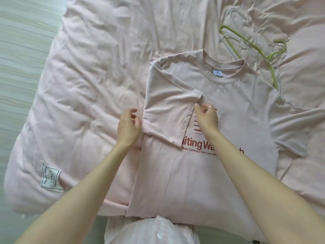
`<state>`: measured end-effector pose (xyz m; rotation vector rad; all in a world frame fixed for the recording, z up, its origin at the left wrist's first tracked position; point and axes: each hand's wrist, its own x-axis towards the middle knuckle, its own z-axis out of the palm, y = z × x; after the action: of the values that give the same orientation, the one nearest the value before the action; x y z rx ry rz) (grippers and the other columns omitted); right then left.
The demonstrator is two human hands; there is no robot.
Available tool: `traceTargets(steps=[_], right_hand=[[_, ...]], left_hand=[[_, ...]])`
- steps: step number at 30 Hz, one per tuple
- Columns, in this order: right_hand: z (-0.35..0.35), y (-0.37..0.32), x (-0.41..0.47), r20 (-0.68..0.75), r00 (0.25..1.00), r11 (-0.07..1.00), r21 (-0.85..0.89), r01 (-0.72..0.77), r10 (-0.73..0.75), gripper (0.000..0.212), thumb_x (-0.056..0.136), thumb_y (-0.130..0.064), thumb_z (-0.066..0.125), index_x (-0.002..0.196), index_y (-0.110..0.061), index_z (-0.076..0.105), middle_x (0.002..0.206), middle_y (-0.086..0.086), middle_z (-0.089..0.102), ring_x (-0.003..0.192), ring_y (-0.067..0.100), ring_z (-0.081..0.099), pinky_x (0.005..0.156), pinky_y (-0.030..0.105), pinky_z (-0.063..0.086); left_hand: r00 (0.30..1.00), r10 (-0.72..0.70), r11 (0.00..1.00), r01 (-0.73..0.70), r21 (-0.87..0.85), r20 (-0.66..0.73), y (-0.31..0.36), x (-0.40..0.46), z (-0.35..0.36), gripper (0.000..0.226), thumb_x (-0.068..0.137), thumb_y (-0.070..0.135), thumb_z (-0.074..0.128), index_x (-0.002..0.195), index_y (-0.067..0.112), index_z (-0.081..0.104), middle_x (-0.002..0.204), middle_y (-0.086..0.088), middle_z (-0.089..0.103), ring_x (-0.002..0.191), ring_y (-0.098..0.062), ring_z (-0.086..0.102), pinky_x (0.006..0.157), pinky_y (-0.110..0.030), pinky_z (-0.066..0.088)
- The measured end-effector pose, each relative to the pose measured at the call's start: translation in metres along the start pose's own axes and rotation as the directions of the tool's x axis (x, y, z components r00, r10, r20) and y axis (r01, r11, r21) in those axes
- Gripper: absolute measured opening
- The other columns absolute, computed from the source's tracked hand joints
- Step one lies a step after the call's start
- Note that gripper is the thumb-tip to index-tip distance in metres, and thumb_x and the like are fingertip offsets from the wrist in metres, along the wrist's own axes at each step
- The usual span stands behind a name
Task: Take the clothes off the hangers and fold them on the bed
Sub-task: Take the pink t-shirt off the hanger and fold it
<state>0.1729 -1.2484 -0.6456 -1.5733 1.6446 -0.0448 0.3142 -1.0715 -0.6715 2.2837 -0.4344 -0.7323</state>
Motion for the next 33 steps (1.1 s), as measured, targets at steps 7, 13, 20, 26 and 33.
traceTargets(steps=[7, 13, 20, 26, 33], right_hand=[[0.046, -0.07, 0.045, 0.19, 0.888, 0.779, -0.427, 0.459, -0.419, 0.056, 0.093, -0.046, 0.045, 0.141, -0.018, 0.036, 0.144, 0.001, 0.036, 0.133, 0.022, 0.03, 0.106, 0.042, 0.027], [0.08, -0.11, 0.073, 0.307, 0.892, 0.796, -0.416, 0.44, -0.333, 0.033, 0.09, -0.05, 0.047, 0.104, -0.022, 0.058, 0.113, 0.001, 0.057, 0.114, 0.023, 0.046, 0.095, 0.038, 0.034], [0.066, -0.102, 0.097, 0.265, 0.922, 0.922, -0.19, 0.336, -0.281, 0.043, 0.084, -0.041, 0.061, 0.057, -0.018, 0.037, 0.057, -0.004, 0.037, 0.062, 0.015, 0.039, 0.062, 0.028, 0.03], [0.085, -0.126, 0.103, 0.408, 0.871, 0.943, -0.062, 0.326, -0.274, 0.039, 0.081, -0.042, 0.068, 0.053, -0.023, 0.048, 0.048, -0.014, 0.042, 0.049, -0.002, 0.041, 0.057, 0.02, 0.035], [0.101, -0.133, 0.108, 0.376, 0.851, 0.915, -0.023, 0.404, -0.366, 0.033, 0.089, -0.032, 0.059, 0.058, -0.021, 0.061, 0.053, -0.019, 0.056, 0.063, 0.004, 0.051, 0.066, 0.025, 0.04]], left_hand=[[0.877, -0.212, 0.882, 0.361, -0.302, 0.431, -0.011, 0.0, 0.01, 0.022, 0.097, 0.029, 0.05, 0.099, 0.013, 0.064, 0.079, 0.005, 0.062, 0.067, -0.007, 0.056, 0.058, -0.019, 0.051], [0.781, -0.186, 0.889, 0.391, -0.236, 0.596, -0.018, 0.006, 0.001, 0.02, 0.093, 0.028, 0.058, 0.096, 0.009, 0.063, 0.07, 0.002, 0.058, 0.051, -0.009, 0.053, 0.057, -0.03, 0.05], [0.682, -0.229, 0.913, 0.397, -0.089, 0.695, -0.02, 0.018, -0.007, 0.028, 0.09, 0.016, 0.061, 0.109, -0.004, 0.054, 0.09, -0.013, 0.061, 0.073, -0.023, 0.06, 0.07, -0.036, 0.054], [0.631, -0.25, 0.873, 0.475, -0.111, 0.734, -0.017, 0.024, -0.007, 0.027, 0.089, 0.024, 0.063, 0.112, 0.01, 0.058, 0.097, -0.008, 0.067, 0.077, -0.019, 0.066, 0.079, -0.043, 0.057], [0.644, -0.23, 0.889, 0.445, -0.113, 0.73, -0.017, 0.027, -0.004, 0.018, 0.089, 0.026, 0.063, 0.105, 0.019, 0.062, 0.096, -0.003, 0.07, 0.083, -0.021, 0.07, 0.077, -0.041, 0.058]])
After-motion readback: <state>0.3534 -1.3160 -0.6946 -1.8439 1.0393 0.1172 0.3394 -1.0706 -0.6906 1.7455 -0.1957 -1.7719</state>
